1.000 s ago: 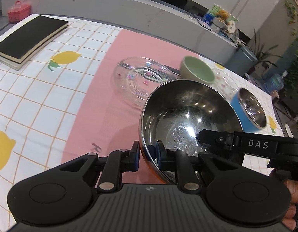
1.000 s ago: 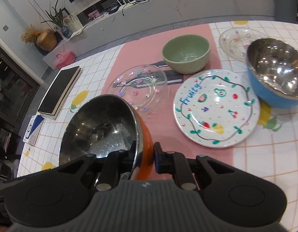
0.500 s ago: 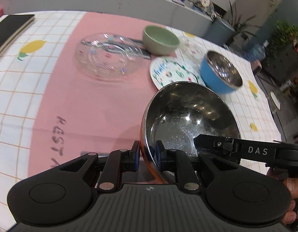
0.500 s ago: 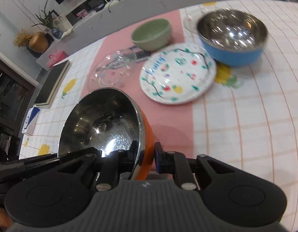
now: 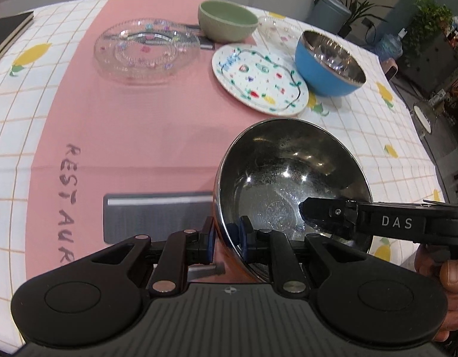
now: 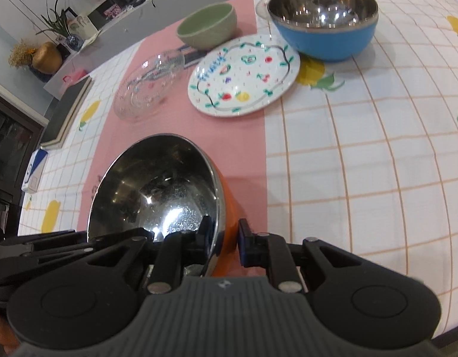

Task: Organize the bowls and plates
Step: 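Lift the orange-backed steel bowl with both grippers and carry it, then lower the orange-backed bowl onto the table and open both grippers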

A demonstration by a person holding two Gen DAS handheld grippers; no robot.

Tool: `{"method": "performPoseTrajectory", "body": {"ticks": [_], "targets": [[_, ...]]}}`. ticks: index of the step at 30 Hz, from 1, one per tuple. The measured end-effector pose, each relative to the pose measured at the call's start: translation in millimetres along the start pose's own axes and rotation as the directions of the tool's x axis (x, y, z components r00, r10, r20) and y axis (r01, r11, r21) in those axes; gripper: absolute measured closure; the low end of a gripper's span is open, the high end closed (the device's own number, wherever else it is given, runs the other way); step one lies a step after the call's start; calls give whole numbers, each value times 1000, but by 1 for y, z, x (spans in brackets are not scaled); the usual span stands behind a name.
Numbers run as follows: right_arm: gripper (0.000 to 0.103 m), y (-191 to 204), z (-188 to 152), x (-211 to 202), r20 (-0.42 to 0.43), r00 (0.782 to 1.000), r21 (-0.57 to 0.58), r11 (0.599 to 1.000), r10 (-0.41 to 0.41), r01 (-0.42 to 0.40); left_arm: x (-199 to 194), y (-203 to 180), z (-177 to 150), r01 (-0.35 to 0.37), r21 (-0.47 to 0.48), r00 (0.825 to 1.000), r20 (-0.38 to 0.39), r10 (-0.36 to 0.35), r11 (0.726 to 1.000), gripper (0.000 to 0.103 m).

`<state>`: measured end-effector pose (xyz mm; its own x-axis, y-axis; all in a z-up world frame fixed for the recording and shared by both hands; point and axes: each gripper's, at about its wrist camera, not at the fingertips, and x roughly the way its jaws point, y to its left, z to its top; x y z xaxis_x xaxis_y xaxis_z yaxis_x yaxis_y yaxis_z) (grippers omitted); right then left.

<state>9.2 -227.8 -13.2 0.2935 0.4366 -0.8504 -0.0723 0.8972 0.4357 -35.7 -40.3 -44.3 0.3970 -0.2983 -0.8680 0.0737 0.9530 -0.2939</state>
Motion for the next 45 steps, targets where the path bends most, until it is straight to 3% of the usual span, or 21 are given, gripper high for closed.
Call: {"method": "performPoseTrajectory", "body": {"ticks": [33, 36, 37, 40, 45], "targets": [[79, 10, -7, 6, -16, 998, -70, 996, -54, 52, 5, -10, -3, -46, 83, 999, 14, 45, 996, 81], [77, 11, -7, 6, -19, 998, -69, 996, -56, 55, 6, -12, -3, -45, 85, 999, 14, 44, 995, 78], [76, 11, -7, 6, -18, 998, -66, 996, -60, 58, 6, -11, -3, -41, 79, 999, 10, 40, 996, 69], [67, 10, -5, 5, -8, 997, -63, 995, -73, 72, 7, -10, -2, -26, 66, 1000, 8, 26, 997, 59], [58, 11, -3, 2, 2, 997, -64, 994, -83, 83, 4, -11, 0, -27, 64, 999, 19, 25, 998, 53]]}}
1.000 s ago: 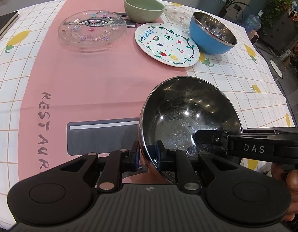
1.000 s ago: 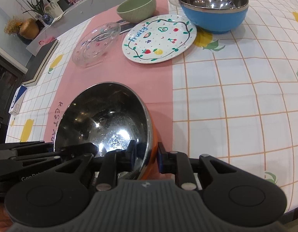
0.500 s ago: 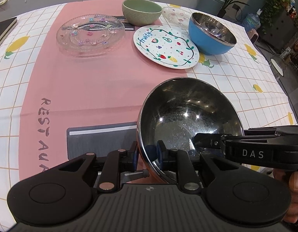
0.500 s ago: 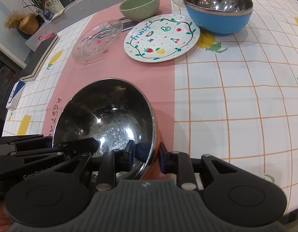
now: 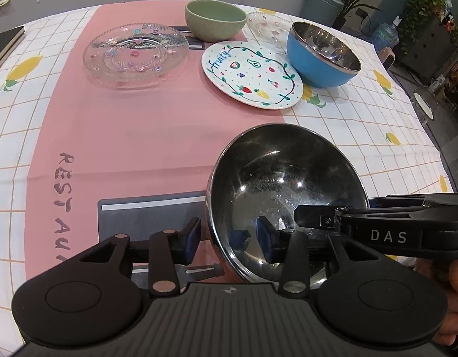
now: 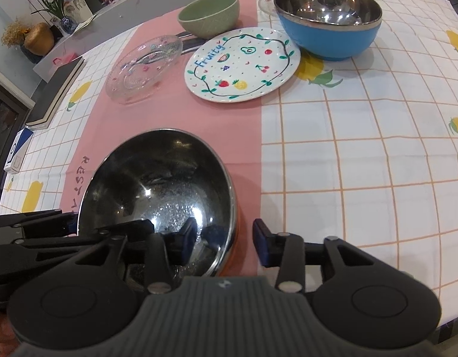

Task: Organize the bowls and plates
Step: 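Lower the orange-backed bowl onto the table and open both grippers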

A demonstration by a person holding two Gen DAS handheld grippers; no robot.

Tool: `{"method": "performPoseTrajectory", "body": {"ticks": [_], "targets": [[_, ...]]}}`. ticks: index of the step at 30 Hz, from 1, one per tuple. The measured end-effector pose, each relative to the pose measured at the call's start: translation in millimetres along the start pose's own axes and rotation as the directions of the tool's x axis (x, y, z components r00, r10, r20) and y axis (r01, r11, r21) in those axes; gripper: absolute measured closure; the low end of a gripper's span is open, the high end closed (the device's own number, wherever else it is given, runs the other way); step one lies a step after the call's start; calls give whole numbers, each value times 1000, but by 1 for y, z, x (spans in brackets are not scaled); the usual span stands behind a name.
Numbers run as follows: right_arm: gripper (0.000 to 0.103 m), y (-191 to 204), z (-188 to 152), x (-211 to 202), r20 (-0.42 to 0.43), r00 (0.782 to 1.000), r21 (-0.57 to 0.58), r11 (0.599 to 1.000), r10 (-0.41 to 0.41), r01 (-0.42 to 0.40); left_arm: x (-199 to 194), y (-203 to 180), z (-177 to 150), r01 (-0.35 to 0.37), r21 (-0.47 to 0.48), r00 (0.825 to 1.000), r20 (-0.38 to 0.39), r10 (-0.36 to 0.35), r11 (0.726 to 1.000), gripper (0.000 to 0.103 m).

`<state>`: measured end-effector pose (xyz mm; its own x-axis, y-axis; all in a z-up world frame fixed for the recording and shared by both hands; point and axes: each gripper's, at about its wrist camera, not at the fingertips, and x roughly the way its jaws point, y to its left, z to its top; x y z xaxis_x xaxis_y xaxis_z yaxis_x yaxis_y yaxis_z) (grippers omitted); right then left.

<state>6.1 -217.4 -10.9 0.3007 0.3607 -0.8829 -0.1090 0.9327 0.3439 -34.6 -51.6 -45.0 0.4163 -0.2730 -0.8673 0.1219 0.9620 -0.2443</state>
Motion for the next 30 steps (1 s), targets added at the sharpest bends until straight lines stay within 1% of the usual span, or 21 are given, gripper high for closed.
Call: {"method": "performPoseTrajectory", "body": {"ticks": [2, 6, 10, 14, 18, 27, 30], "targets": [[55, 0, 1, -2, 6, 1000, 2, 1000, -4, 4, -2, 1, 1, 0, -5, 1000, 9, 0, 1000, 53], [54, 1, 3, -6, 19, 1000, -3, 1000, -3, 3, -8, -1, 4, -18, 11, 999, 34, 18, 1000, 51], [50, 1, 6, -11, 36, 999, -2, 1000, -10, 10, -12, -3, 6, -57, 29, 996, 67, 55, 998, 51], [50, -2, 11, -17, 59, 998, 5, 1000, -14, 14, -17, -2, 10, -72, 38, 994, 89, 68, 997, 51], [50, -2, 16, -24, 83, 996, 9, 1000, -15, 14, -24, 1, 15, -86, 26, 990, 119, 82, 996, 51], [48, -5, 39, -43, 146, 989, 2, 1000, -21, 21, -23, 2, 24, -87, 20, 990, 115, 84, 996, 50], [43, -12, 51, -54, 177, 984, 17, 1000, -28, 26, -26, 1, 30, -88, 18, 989, 121, 85, 996, 50]]}}
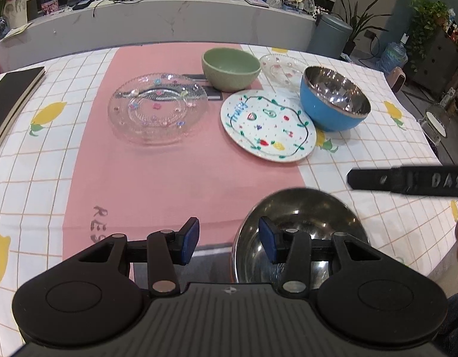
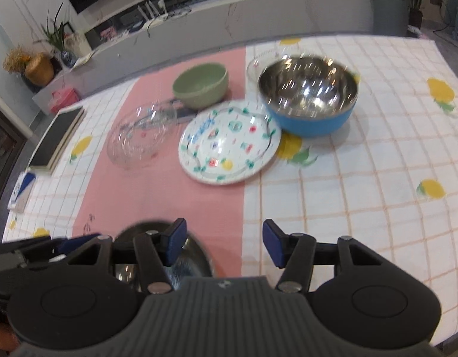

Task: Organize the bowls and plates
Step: 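Lower the orange-backed bowl onto the table and open both grippers, then move both grippers toward the blue-exterior steel bowl rim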

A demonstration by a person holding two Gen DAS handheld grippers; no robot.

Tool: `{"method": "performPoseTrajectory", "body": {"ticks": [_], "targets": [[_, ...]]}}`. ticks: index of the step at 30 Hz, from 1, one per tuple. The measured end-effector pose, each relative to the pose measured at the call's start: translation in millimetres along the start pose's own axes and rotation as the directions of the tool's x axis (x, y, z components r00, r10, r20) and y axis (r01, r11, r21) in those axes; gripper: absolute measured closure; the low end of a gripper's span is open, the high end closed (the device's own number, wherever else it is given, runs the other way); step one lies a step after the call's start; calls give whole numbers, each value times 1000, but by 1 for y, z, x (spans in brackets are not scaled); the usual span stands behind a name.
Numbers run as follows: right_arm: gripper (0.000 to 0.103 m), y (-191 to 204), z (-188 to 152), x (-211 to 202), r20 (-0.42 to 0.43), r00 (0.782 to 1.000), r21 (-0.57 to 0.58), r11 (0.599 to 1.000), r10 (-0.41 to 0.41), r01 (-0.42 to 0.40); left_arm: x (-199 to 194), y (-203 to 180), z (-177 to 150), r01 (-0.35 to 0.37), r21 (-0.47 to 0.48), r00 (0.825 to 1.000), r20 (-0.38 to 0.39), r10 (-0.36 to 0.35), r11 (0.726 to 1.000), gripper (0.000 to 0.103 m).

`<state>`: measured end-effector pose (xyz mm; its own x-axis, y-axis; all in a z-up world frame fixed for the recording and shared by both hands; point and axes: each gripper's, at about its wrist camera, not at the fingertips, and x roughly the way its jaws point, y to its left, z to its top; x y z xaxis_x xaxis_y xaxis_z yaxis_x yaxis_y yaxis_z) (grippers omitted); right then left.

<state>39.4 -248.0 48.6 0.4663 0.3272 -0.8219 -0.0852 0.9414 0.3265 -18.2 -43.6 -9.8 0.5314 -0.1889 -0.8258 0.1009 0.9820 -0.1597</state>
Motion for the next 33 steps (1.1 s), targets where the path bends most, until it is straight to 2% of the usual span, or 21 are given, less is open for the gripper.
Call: {"method": "performPoseTrajectory", "body": {"ticks": [8, 17, 27, 33], "targets": [[37, -22, 28, -23, 61, 998, 29, 1000, -5, 3, -2, -11, 16, -21, 20, 1000, -14, 21, 1000, 49], [37, -45, 44, -36, 97, 994, 26, 998, -53, 51, 2, -49, 44, -14, 59, 1000, -11, 14, 998, 45], [35, -81, 92, -12, 96, 983, 73, 986, -159, 153, 20, -102, 88, -20, 113, 1000, -8, 21, 993, 43], [35, -109, 101, 13, 60, 985, 99, 983, -164, 157, 40, -121, 116, -42, 161, 999, -24, 46, 986, 40]]}}
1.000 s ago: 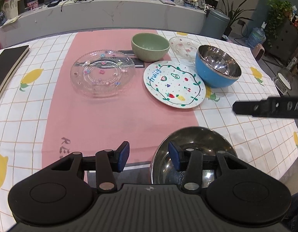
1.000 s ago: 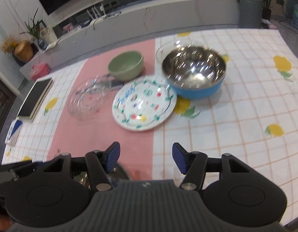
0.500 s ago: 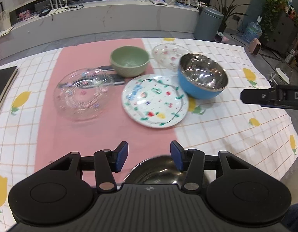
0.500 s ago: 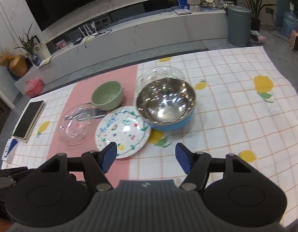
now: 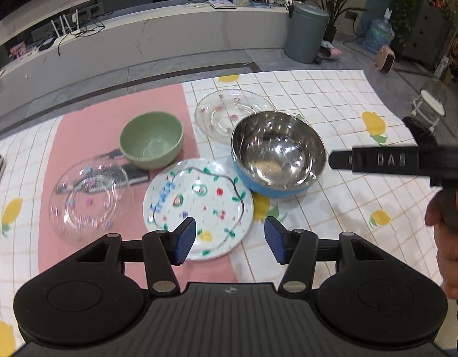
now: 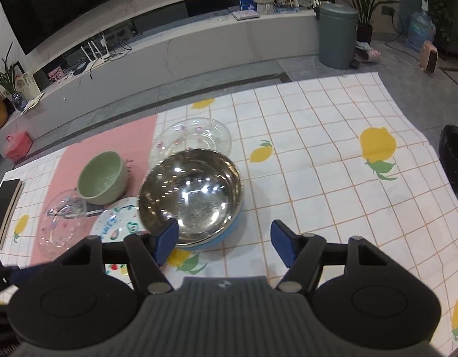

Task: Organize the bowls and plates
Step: 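Move both grippers toward the blue-exterior steel bowl rim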

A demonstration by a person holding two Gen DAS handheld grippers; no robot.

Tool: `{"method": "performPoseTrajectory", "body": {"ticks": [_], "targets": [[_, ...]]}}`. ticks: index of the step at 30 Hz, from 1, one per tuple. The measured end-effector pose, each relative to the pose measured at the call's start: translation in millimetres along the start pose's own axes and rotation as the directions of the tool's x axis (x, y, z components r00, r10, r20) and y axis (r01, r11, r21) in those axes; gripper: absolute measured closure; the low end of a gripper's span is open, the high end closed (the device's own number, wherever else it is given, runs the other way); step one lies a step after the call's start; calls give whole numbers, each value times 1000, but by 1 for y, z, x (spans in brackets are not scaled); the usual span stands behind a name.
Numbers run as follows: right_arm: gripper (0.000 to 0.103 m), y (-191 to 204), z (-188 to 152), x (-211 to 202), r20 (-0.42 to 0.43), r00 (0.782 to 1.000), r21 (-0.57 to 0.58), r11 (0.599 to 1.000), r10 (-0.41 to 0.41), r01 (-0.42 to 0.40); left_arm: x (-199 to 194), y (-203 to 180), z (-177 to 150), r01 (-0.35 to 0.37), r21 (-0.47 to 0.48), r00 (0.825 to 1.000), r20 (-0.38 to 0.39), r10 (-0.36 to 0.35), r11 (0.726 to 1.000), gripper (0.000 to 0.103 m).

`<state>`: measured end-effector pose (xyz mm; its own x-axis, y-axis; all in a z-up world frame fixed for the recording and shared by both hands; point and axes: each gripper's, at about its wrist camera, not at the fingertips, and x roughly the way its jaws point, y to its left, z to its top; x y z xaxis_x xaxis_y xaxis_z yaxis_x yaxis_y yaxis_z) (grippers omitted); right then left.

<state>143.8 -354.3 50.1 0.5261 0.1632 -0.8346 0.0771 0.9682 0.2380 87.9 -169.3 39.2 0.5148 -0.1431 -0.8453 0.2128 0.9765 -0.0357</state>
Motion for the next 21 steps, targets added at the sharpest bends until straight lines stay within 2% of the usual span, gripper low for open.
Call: {"method": "performPoseTrajectory", "body": {"ticks": [10, 17, 21], "targets": [[35, -17, 22, 38, -49, 998, 59, 997, 42, -40, 50, -10, 45, -12, -29, 1000, -27, 11, 1000, 40], [36, -29, 27, 59, -55, 997, 151, 987, 61, -52, 80, -12, 54, 10, -60, 999, -34, -12, 998, 40], [36, -28, 27, 65, -48, 997, 166, 985, 59, -51, 92, -10, 57, 24, -90, 999, -30, -27, 996, 42]]}}
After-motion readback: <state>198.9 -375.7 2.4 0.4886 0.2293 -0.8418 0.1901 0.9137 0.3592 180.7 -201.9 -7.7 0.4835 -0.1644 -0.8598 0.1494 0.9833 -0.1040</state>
